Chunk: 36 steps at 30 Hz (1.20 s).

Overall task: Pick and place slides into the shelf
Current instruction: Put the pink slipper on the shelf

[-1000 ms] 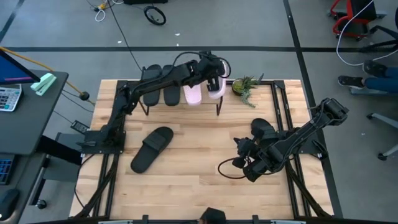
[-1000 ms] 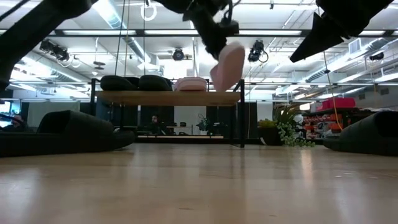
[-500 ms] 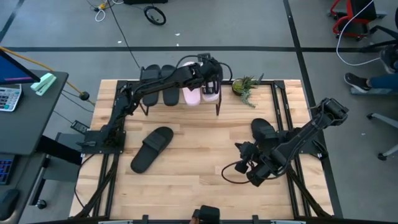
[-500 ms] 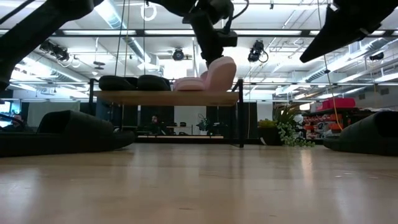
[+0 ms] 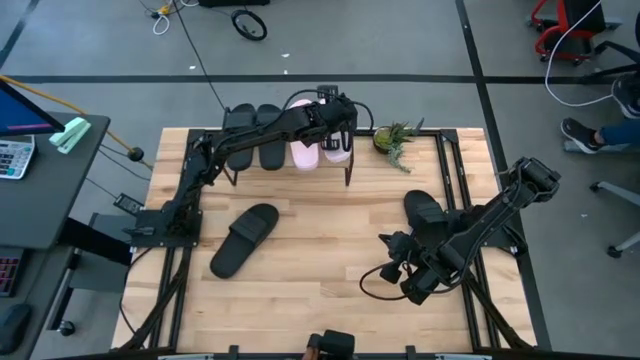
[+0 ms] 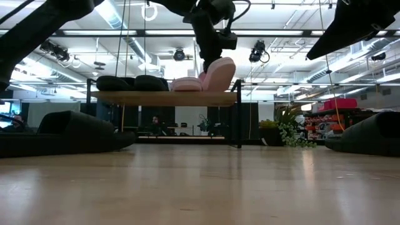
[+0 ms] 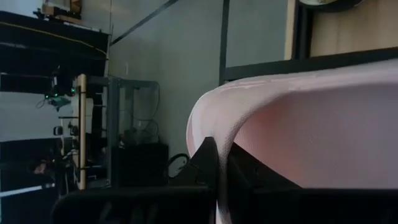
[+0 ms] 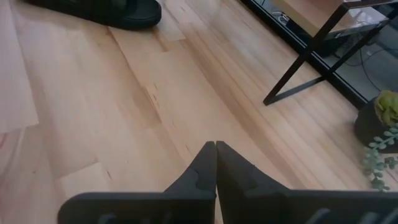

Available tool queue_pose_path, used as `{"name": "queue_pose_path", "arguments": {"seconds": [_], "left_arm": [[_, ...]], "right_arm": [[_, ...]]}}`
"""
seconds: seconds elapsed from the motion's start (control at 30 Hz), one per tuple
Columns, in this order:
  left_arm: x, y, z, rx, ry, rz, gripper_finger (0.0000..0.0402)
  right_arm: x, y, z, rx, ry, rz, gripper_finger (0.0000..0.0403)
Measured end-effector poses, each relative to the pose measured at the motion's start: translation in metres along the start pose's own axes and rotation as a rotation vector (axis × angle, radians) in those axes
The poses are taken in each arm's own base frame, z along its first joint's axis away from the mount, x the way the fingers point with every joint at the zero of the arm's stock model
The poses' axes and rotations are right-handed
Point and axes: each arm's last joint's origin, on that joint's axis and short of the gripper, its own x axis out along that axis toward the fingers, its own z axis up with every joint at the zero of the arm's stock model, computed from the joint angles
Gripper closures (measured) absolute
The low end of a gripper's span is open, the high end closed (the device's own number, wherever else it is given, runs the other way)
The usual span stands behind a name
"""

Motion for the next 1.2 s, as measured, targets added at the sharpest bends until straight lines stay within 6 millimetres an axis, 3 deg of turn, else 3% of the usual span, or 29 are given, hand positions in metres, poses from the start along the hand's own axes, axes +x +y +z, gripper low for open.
{"name": "queue_pose_path", "arguments": {"seconds": [0.27, 0.6, 0.77, 0.97, 1.2], "left_arm": [[0.007, -0.007, -0.003, 0.032, 0.009, -0.002, 0.0390], [0.011, -0.034, -0.002, 0.326, 0.028, -0.019, 0.0390], [0.012, -0.029, 0.004, 0.229, -0.009, 0.036, 0.0372], [0.017, -0.028, -0.003, 0.132, 0.019, 0.019, 0.0344], [0.017, -0.029, -0.006, 0.125, 0.041, 0.000, 0.0319]], "right_arm": [[0.000, 0.000, 0.000, 0.000, 0.000, 0.000, 0.0398], [0.000, 0.000, 0.000, -0.019, 0.000, 0.000, 0.0398], [0.000, 0.000, 0.000, -0.027, -0.005, -0.003, 0.0398], [0.000, 0.000, 0.000, -0.029, -0.006, -0.004, 0.0398], [0.000, 0.000, 0.000, -0.037, -0.007, -0.005, 0.0398]]}}
